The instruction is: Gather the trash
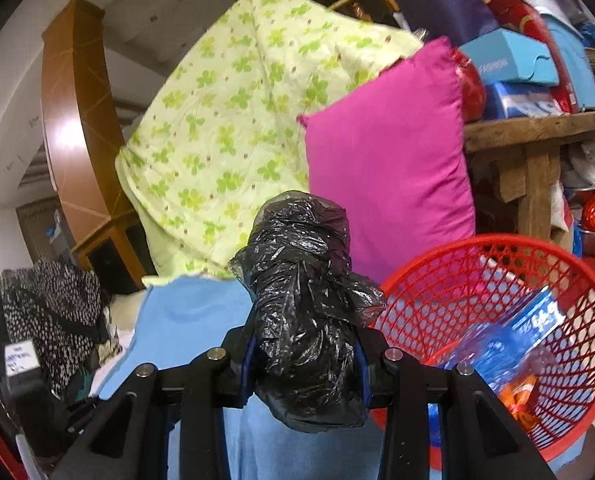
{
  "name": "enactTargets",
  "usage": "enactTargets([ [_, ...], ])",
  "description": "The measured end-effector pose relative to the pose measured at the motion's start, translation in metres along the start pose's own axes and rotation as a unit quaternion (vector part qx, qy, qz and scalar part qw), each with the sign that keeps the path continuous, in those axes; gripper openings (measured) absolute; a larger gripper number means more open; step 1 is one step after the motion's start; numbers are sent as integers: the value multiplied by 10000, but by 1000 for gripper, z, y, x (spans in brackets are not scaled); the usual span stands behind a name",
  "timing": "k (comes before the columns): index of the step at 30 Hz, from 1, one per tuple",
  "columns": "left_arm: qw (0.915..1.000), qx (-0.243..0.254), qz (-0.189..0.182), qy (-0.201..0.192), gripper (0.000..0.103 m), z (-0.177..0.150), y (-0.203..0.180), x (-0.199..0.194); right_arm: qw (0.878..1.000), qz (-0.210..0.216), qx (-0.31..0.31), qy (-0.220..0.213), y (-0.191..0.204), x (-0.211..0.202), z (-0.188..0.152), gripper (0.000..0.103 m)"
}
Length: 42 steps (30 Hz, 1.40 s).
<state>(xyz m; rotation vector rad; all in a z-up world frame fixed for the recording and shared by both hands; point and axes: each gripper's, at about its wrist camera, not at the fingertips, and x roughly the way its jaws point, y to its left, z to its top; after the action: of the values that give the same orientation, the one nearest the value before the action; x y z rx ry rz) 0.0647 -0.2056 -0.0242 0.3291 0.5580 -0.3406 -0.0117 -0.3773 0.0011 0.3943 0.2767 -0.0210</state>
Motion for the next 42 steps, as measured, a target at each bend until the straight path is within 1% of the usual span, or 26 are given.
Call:
enactTargets([
  [3,10000,17,4,5,37,-1,-4,-1,9996,-89,24,-256,-5,-11,4,42],
  [9,10000,24,-83,34,37,4,-10,-5,9985,-170,231,-471,-21,-24,12,42],
  [13,9999,107,-83,-73,37,17,-20,-11,9969,-206,484,-582,-38,-33,17,42],
  [15,9998,60,-192,-93,37,28,-23,-14,9959,-238,578,-648,-46,-38,19,42],
  [18,9990,23,-415,-162,37,48,-32,-19,9930,-300,827,-783,-62,-48,23,42],
  [22,9957,-41,-888,-263,37,79,-50,-23,9864,-434,1294,-919,-90,-58,27,42],
  [25,9907,-64,-1331,-279,38,105,-69,-19,9817,-485,1590,-931,-109,-61,28,42],
  [27,9881,-25,-1509,-302,38,117,-82,-18,9790,-506,1756,-903,-118,-61,28,42],
  [30,9802,116,-1957,-290,38,135,-109,-9,9736,-543,2087,-755,-134,-56,27,42],
  [31,9774,92,-2094,-259,42,139,-116,-5,9715,-549,2197,-703,-139,-54,26,43],
  [32,9752,75,-2200,-222,45,141,-120,-2,9698,-556,2284,-650,-143,-52,25,48],
  [33,9729,56,-2306,-160,53,143,-125,2,9680,-564,2367,-612,-147,-51,25,61],
  [34,9717,15,-2359,-104,65,144,-129,7,9648,-588,2493,-602,-151,-50,24,68],
  [35,9717,-48,-2358,-101,69,144,-132,9,9625,-619,2567,-623,-152,-50,23,77],
  [36,9712,-109,-2375,-152,70,143,-131,10,9608,-636,2615,-657,-154,-51,23,78],
  [39,9708,-131,-2388,-196,71,137,-127,12,9619,-639,2551,-745,-154,-54,24,78],
  [42,9762,-144,-2158,-186,71,126,-107,12,9659,-630,2365,-843,-147,-56,26,78],
])
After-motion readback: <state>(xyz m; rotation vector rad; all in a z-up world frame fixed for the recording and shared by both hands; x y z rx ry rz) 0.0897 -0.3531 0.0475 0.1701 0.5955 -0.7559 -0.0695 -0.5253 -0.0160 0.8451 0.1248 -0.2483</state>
